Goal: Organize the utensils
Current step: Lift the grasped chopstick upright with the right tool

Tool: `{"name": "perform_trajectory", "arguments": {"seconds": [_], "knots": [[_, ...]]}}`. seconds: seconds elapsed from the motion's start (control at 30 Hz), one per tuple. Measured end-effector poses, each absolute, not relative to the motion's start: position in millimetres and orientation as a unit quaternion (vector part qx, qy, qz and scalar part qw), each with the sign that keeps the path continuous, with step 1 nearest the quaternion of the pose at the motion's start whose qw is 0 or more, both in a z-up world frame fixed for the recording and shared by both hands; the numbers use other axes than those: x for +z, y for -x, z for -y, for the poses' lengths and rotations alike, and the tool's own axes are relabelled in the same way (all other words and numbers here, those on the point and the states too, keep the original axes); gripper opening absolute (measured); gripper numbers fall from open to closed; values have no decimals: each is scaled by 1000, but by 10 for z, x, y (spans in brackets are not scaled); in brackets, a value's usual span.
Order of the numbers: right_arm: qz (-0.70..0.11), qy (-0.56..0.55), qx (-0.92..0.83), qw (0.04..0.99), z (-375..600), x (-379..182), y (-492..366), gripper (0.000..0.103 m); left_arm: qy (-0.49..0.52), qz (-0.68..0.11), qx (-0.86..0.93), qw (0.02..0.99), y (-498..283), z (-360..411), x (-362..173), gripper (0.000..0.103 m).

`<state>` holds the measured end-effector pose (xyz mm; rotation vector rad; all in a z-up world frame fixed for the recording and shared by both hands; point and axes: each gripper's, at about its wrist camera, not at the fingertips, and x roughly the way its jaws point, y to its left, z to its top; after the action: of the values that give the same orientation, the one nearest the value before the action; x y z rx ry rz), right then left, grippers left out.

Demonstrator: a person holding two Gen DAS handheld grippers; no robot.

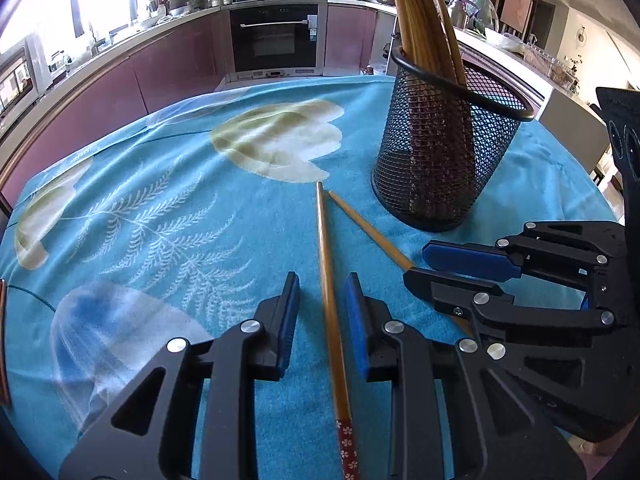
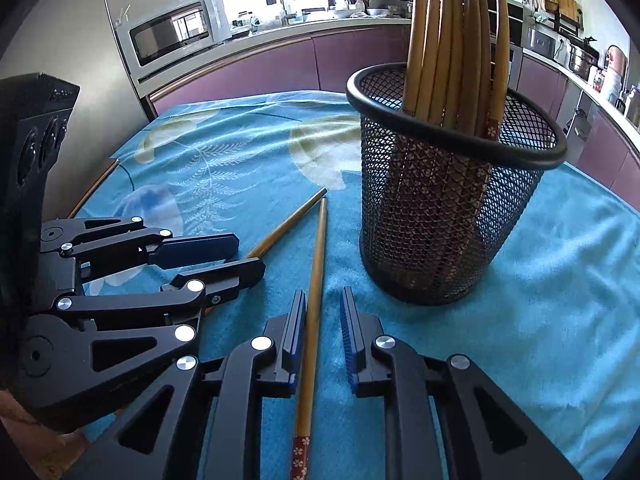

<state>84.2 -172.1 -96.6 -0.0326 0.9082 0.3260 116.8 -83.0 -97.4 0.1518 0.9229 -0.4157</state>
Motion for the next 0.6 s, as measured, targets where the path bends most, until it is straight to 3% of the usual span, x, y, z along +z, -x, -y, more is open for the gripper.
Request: {"name": "perform_trajectory", "arguments": {"seconds": [0.33,0.6], "knots": [[-438,-3,160,885,1814,-967,-844,7,-62,-444,-198,872,-1200,856,-982,8],[-438,-21,167,883,1880,-953,-800,6,-47,-447,-201,870,-1175,827,-975,8]]}}
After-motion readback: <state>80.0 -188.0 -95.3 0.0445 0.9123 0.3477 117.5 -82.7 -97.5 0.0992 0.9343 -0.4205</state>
